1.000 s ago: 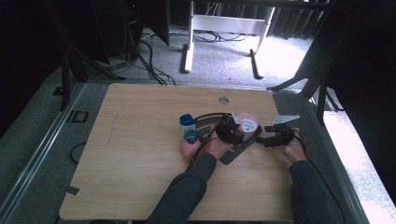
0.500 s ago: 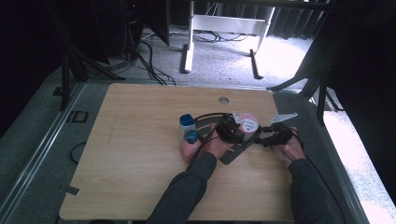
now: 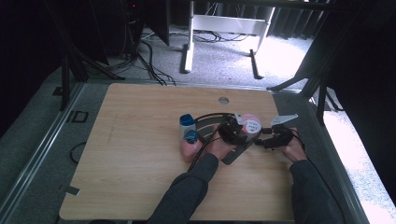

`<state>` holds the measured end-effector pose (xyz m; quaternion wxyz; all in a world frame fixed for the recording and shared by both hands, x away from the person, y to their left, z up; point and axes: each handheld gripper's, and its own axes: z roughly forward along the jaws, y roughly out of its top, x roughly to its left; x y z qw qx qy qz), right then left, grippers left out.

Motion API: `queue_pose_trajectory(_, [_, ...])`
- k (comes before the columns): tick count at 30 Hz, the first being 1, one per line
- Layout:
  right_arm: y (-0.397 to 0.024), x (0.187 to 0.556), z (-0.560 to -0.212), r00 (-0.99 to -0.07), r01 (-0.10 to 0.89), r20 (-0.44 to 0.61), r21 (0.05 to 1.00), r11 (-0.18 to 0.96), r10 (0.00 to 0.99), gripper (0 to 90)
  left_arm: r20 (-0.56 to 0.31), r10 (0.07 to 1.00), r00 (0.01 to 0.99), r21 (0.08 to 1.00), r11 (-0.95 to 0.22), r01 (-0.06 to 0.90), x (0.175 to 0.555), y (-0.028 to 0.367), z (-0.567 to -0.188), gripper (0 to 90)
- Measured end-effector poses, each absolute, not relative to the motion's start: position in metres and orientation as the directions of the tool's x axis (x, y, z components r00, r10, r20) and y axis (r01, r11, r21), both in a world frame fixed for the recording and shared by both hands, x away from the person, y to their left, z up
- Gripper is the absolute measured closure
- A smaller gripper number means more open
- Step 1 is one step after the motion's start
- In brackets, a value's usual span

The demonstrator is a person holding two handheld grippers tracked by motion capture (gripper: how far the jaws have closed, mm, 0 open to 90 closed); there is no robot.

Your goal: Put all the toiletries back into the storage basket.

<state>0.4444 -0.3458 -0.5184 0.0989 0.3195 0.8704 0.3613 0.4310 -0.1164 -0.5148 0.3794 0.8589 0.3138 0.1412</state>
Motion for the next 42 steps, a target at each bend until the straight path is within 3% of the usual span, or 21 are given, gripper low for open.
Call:
queue_pose_trajectory(14, [-0.344, 0.395, -0.54, -0.695, 0.546, 0.04, 0.679, 0.491, 0.718, 32.8, -0.009, 0.566, 0.824, 0.758, -0.533, 0.375, 0.397, -0.1, -0.497, 41.0])
queue_pose_trajectory(22, [-0.339, 0.363, -0.546, -0.66, 0.54, 0.03, 0.713, 0.447, 0.75, 34.2, -0.019, 0.52, 0.854, 0.772, -0.535, 0.343, 0.383, -0.081, -0.489, 44.3])
queue_pose_trajectory(27, [-0.336, 0.351, -0.553, -0.652, 0.539, 0.012, 0.711, 0.452, 0.758, 40.4, -0.023, 0.489, 0.872, 0.778, -0.54, 0.322, 0.373, -0.068, -0.482, 47.7])
queue_pose_trajectory(29, [-0.337, 0.349, -0.553, -0.643, 0.544, 0.021, 0.716, 0.437, 0.766, 41.2, -0.022, 0.476, 0.879, 0.786, -0.535, 0.31, 0.369, -0.064, -0.477, 52.0])
queue_pose_trajectory(42, [-0.333, 0.33, -0.558, -0.58, 0.541, -0.002, 0.746, 0.387, 0.815, 40.8, -0.025, 0.443, 0.896, 0.791, -0.539, 0.289, 0.354, -0.042, -0.463, 53.3])
